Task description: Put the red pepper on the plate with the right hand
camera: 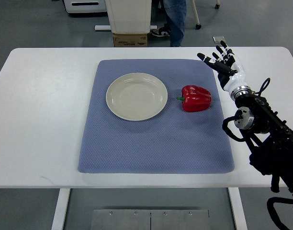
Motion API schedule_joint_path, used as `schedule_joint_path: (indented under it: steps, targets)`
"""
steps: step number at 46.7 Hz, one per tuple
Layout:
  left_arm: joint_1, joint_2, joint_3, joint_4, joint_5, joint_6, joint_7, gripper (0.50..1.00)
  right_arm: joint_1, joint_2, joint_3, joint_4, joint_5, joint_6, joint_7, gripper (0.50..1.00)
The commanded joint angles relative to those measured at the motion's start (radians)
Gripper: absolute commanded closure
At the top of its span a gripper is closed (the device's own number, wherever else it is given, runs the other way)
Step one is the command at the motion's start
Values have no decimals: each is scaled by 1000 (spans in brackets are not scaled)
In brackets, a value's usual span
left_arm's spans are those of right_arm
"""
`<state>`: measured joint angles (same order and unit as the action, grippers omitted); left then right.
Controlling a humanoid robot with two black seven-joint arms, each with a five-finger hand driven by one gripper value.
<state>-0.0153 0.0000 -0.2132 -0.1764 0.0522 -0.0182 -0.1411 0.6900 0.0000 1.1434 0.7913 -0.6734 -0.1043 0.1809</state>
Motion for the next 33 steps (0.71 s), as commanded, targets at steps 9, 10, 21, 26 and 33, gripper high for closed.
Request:
schedule_joint_path:
  steps: [9, 10, 21, 26, 33]
  targets:
    - [0, 0, 0, 0, 2, -2, 0, 500, 6, 0, -1, 0, 0, 0, -1, 500]
    - [0, 0, 0, 0, 2, 0, 0, 500, 6, 0, -1, 0, 0, 0, -1, 500]
    - [0, 0, 0, 0, 0, 0, 0, 500, 8, 0, -1, 0, 0, 1, -1, 500]
    - [0, 0, 0, 0, 0, 0, 0, 500, 10, 0, 1, 0, 0, 1, -1, 500]
    - [0, 0, 0, 0, 0, 0, 0, 500, 13, 0, 1, 0, 0, 1, -1, 500]
